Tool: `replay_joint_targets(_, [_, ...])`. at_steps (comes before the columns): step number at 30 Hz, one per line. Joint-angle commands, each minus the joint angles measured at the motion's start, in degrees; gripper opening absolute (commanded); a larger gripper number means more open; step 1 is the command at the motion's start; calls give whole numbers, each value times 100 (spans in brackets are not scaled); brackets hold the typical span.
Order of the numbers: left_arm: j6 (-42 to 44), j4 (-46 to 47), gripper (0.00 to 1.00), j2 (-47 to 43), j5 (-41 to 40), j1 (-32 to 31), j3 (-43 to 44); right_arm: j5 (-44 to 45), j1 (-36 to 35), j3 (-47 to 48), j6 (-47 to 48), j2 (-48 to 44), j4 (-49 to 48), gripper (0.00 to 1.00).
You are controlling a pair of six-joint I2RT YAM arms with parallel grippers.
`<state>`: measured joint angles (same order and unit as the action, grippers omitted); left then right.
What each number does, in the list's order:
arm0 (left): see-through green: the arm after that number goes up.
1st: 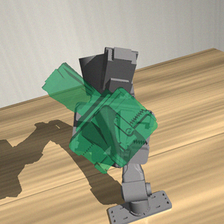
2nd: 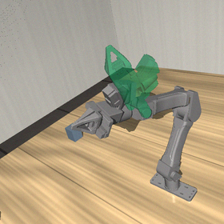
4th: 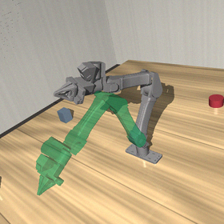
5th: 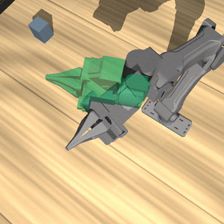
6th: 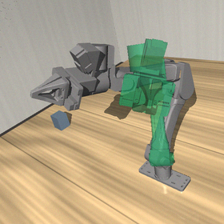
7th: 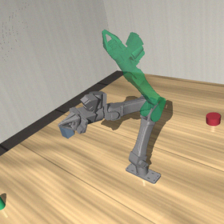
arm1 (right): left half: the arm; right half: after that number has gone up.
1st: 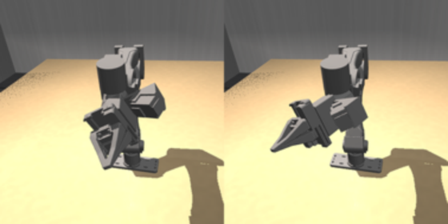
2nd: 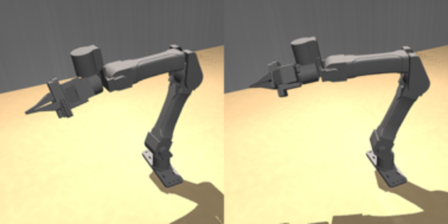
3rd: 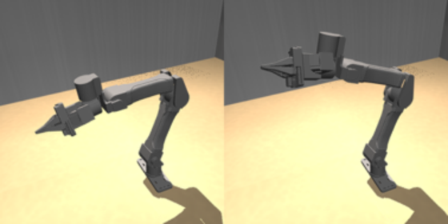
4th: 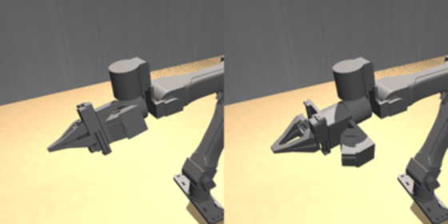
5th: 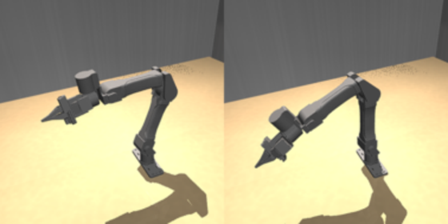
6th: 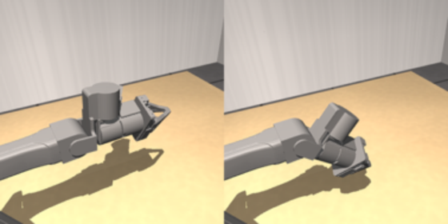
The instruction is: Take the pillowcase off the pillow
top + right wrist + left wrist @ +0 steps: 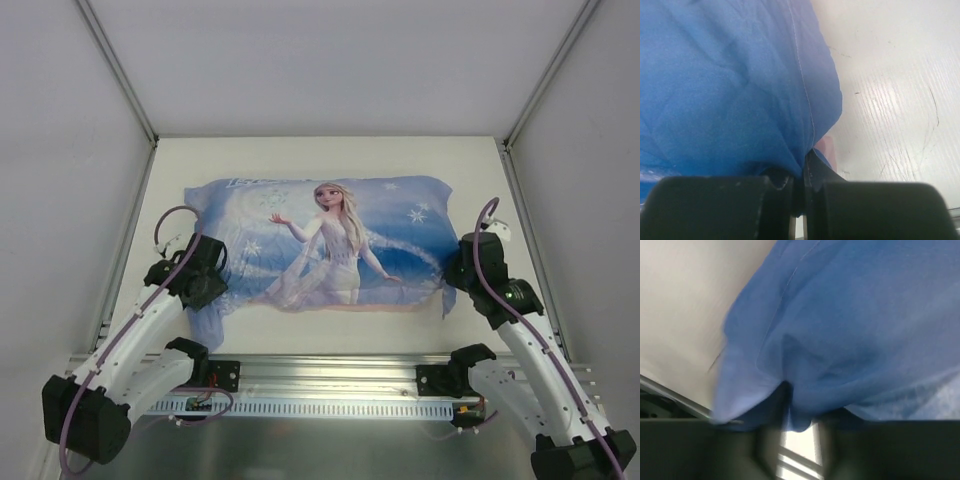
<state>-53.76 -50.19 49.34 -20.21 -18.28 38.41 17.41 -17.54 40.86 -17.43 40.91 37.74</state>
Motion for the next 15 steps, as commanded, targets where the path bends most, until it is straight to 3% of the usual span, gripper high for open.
replay_joint_targets(1, [-338,167,16,400,-91,44,-27,-413,128,168,135,66,-258,4])
replay_joint_targets(2, [-198,255,0,462,-28,44,25,-475,137,142,161,75,-258,16])
replay_joint_targets(5, [66,247,0,445,34,44,385,-782,146,36,327,-21,-293,55])
replay_joint_targets(6, [259,247,0,201,52,44,482,-983,146,10,363,-56,-293,74])
replay_joint_targets(8, [418,247,0,-142,61,44,816,-1134,146,-87,486,-144,-293,87])
replay_joint_targets(11, [751,256,0,-793,34,53,1264,-1389,146,-289,504,-285,-293,90])
replay_joint_targets(15, [963,247,0,-891,192,53,1712,-1827,137,-710,355,-346,-442,88])
